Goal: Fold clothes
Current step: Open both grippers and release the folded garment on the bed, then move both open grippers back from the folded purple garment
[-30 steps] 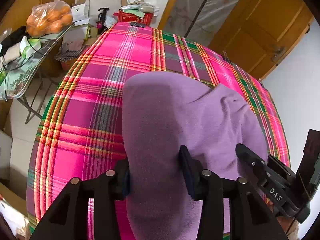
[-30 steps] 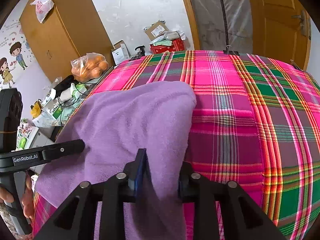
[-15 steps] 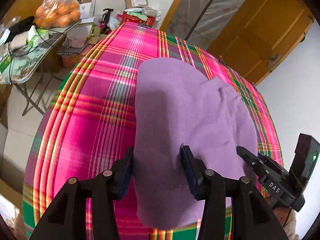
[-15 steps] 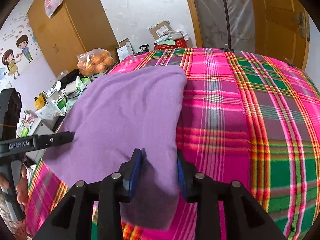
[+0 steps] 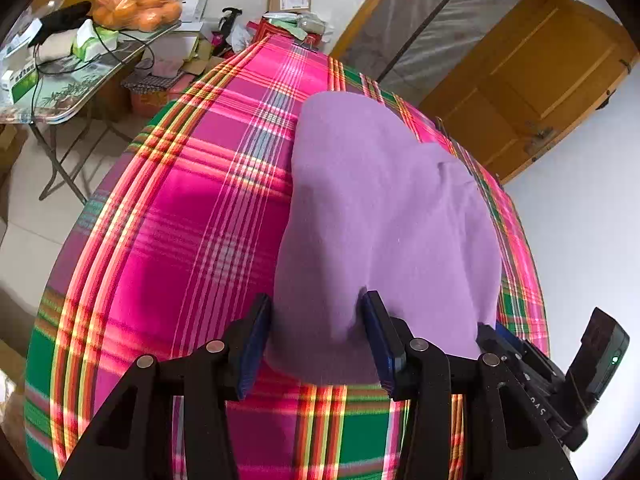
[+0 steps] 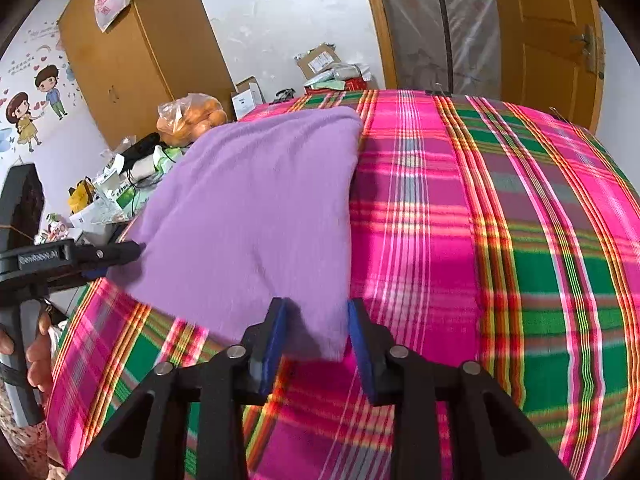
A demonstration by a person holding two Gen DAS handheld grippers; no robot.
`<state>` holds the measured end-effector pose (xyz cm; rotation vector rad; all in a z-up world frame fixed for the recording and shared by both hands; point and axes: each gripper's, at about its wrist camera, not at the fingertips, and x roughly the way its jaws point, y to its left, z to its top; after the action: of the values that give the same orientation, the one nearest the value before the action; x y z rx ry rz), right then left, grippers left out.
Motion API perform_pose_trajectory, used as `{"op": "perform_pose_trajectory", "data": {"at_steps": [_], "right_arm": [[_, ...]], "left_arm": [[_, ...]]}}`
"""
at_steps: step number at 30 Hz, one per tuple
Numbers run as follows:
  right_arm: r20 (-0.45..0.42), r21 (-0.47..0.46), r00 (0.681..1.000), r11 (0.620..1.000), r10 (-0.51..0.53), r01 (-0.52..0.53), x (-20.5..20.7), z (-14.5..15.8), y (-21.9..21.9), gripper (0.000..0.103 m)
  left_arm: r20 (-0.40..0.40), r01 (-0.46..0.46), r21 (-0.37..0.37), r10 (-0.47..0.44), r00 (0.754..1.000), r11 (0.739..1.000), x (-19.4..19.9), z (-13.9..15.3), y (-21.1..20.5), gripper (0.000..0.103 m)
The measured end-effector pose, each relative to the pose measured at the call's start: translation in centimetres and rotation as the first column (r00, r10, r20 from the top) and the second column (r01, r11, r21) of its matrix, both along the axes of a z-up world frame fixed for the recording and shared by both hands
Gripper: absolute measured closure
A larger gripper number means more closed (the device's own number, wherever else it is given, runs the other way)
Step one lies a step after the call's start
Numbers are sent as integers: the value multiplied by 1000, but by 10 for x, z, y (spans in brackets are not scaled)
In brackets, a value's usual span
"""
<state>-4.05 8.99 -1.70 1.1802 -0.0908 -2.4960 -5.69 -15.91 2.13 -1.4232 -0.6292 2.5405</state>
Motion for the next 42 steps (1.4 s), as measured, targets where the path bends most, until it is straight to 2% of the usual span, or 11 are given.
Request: {"op": "perform_pose_trajectory", "data": {"at_steps": [6,9,15,17,22,27,30,31,34,42], "right_arm": [[5,7,1000,1000,-12,12,16,1,2,74],[13,24,1000,1000,-9,8,26,-1,-3,74],[8,87,1000,996,-20,20,38,-6,-15,73],[6,101,1000,994,-29,29,40,-6,-17,70],[-24,158,999,987,-30,33,46,-9,-28,52],[-30,211,999,976,-40,46,45,-10,-32,49],[-31,226,998,972,-52,58,43,-11,-31,43],[-30,229,998,971,-59,65,42,-12,-30,38],[-24,225,997,971,-78,81,38,-13,-26,34],[-17,227,995,969,-99,100,24,-15,-28,25]], "left_arm": [[-10,0,-44,-1,1000,999,17,8,7,55],[-18,-15,-90,13,1000,996,29,12,14,57],[-61,7,-149,-16,998,989,50,16,42,57],[-75,13,-178,-27,997,984,55,15,51,57],[-89,9,-248,-32,995,969,60,7,71,57],[-110,-4,-278,-28,994,961,62,3,81,57],[-105,-5,-307,-29,994,952,59,-2,87,57],[-99,-5,-314,-28,995,949,57,-4,88,57],[-84,-13,-354,-18,996,935,53,-10,90,57],[-117,-6,-421,-47,992,907,42,-13,96,55]]}}
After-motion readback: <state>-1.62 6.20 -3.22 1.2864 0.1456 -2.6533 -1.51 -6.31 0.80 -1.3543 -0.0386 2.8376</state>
